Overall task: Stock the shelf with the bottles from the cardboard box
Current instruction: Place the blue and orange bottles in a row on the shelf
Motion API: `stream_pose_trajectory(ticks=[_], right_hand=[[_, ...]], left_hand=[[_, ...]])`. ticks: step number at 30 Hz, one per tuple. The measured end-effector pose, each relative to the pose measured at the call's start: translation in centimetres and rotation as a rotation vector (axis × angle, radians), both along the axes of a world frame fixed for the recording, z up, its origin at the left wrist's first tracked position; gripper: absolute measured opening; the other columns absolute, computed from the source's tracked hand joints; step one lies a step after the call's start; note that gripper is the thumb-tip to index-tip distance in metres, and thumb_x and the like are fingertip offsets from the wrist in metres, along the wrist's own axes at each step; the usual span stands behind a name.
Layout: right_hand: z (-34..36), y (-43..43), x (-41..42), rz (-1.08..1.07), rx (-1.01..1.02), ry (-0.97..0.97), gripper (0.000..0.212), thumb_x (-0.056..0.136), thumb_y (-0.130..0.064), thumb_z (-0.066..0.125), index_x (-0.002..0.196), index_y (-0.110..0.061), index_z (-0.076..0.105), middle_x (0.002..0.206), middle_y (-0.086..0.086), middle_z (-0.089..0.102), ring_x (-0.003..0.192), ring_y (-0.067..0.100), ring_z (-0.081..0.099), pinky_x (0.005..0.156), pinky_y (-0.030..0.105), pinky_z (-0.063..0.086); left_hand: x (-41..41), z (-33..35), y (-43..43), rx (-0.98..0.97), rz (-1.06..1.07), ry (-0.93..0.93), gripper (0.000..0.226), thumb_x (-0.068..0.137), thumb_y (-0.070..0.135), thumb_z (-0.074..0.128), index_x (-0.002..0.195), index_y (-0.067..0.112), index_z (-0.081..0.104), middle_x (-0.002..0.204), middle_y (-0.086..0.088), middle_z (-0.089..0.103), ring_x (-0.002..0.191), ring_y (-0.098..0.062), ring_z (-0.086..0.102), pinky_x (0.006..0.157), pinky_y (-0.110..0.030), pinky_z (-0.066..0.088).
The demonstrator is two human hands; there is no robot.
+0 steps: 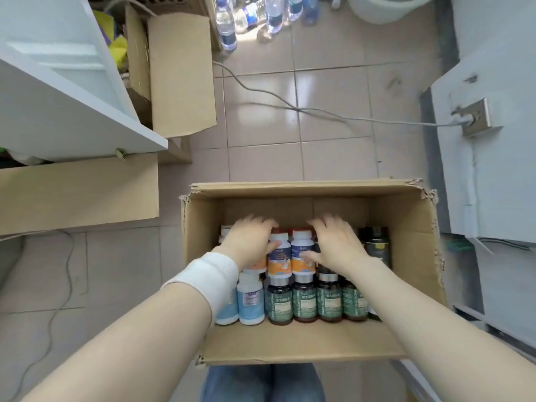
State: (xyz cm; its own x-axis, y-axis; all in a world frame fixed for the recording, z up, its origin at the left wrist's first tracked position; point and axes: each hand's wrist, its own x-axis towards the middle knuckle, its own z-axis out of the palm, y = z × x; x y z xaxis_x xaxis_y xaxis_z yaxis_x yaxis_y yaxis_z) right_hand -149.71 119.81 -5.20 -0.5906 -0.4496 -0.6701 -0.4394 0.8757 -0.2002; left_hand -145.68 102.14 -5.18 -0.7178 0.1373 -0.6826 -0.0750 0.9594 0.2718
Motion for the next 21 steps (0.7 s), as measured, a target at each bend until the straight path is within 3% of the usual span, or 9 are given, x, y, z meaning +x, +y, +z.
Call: stream_pose_trajectory(ticks=[5,10,19,21], right_hand=[[-2.1,-0.5,-1.3,0.040,0.013,-0.174,0.078,0.072,-0.059,0.066,0.135,-0.021,0.041,0.135,0.004,0.049,0.125,0.027,0.040,0.101,0.037,0.034],[-2.5,-0.2,-0.9,-0.102,-0.054,-0.233,0.074,0.068,-0.049,0.074,0.132,-0.026,0.044,0.134,0.004,0.052,0.130,0.030,0.035,0.102,0.037,0.031],[-0.6,1.2,0.8,-0.439,-0.412,-0.124,0.066,0.058,-0.021,0.085,0.117,-0.018,0.056,0.110,-0.003,0.057,0.114,0.023,0.037,0.082,0.026,0.032],[0.3,1.6,1.4,-0.483,-0.460,-0.105,0.065,0.059,-0.018,0.085,0.117,-0.018,0.054,0.111,-0.003,0.055,0.113,0.022,0.038,0.084,0.024,0.031]], left_hand=[[-0.7,-2.0,-0.3,0.038,-0.043,-0.125,0.046,0.095,0.045,0.043,0.135,0.023,0.043,0.136,-0.006,0.050,0.129,-0.024,0.039,0.105,-0.034,0.027],[-0.7,-3.1,-0.5,0.144,0.122,-0.179,0.043,0.091,0.044,0.053,0.129,0.024,0.050,0.132,-0.002,0.054,0.127,-0.023,0.039,0.102,-0.032,0.028],[0.9,-1.1,-1.0,0.315,0.211,0.116,0.043,0.084,0.032,0.066,0.122,0.013,0.060,0.118,-0.007,0.061,0.119,-0.025,0.043,0.098,-0.028,0.029],[1.4,0.3,-1.2,0.382,0.280,0.138,0.041,0.085,0.028,0.066,0.122,0.013,0.059,0.117,-0.006,0.059,0.112,-0.019,0.048,0.092,-0.020,0.032]])
